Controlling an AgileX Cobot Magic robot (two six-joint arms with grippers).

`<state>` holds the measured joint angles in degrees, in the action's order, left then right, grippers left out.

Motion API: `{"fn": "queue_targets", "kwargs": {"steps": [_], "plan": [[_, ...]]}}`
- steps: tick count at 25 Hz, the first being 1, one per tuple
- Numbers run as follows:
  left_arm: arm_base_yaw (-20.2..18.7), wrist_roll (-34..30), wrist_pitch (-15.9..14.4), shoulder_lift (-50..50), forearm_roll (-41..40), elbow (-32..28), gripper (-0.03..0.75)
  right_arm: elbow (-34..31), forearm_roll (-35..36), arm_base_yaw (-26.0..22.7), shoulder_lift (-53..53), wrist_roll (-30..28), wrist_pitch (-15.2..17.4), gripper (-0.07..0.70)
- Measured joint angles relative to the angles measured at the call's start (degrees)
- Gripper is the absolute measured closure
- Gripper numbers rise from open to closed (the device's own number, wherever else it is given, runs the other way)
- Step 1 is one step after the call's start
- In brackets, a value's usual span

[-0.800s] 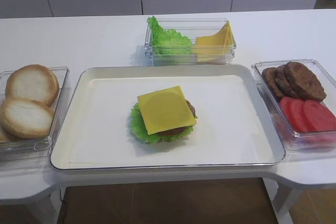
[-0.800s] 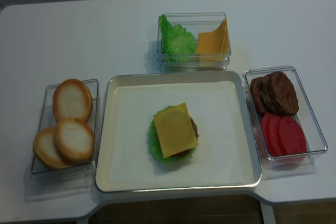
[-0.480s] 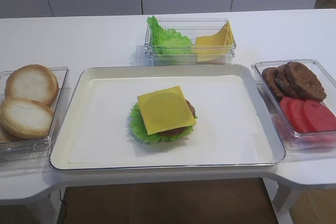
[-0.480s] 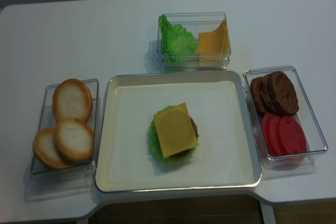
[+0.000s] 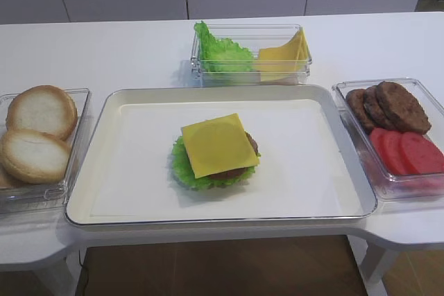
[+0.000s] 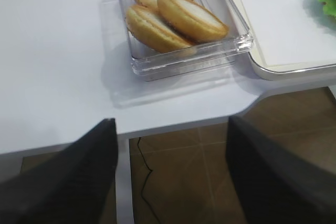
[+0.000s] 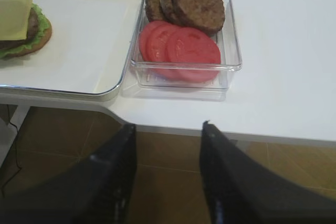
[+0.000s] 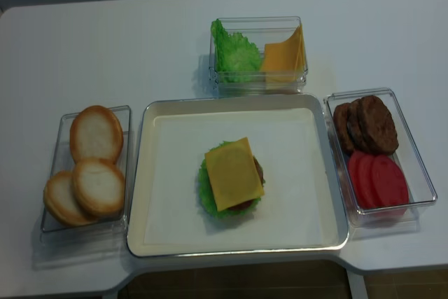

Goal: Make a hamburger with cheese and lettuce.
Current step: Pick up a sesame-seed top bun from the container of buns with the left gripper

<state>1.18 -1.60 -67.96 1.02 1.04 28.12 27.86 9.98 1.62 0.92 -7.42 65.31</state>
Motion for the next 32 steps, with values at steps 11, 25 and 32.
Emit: {"fn": "queue_targets", "kwargs": {"steps": [11, 25, 32], "plan": [[0.00, 2.20, 0.66, 0.00, 1.76, 0.23, 0.237, 0.00, 0.09, 0.00, 0.00, 0.00, 0.00, 0.312], [0.00, 17.62, 4.15, -24.56, 2.31, 8.84, 0.263, 0.00, 0.09, 0.00, 0.00, 0.00, 0.00, 0.312], [0.00, 31.09, 6.17, -39.90, 2.31, 14.20, 0.284, 0.00, 0.09, 0.00, 0.00, 0.00, 0.00, 0.312]]}}
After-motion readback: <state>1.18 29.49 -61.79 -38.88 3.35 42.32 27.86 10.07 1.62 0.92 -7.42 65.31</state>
